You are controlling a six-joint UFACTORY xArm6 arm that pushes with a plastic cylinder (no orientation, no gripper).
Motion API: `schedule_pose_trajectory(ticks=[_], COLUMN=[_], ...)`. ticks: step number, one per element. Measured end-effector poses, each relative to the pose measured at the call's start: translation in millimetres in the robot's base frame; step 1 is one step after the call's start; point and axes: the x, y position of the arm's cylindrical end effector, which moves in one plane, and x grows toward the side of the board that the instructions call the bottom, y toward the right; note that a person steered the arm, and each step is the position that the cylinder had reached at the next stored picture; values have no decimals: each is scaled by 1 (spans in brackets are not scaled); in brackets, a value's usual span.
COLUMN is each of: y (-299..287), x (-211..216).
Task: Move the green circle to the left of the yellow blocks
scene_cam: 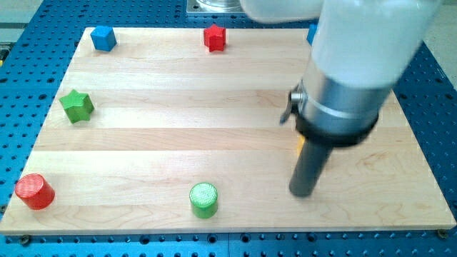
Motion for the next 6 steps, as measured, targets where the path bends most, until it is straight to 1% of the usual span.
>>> schedule_pose_trajectory(ticks=[1, 2, 3, 4, 5, 6], y=[6, -47, -54, -131, -130, -116], x=[-19, 63, 68, 66, 11, 34])
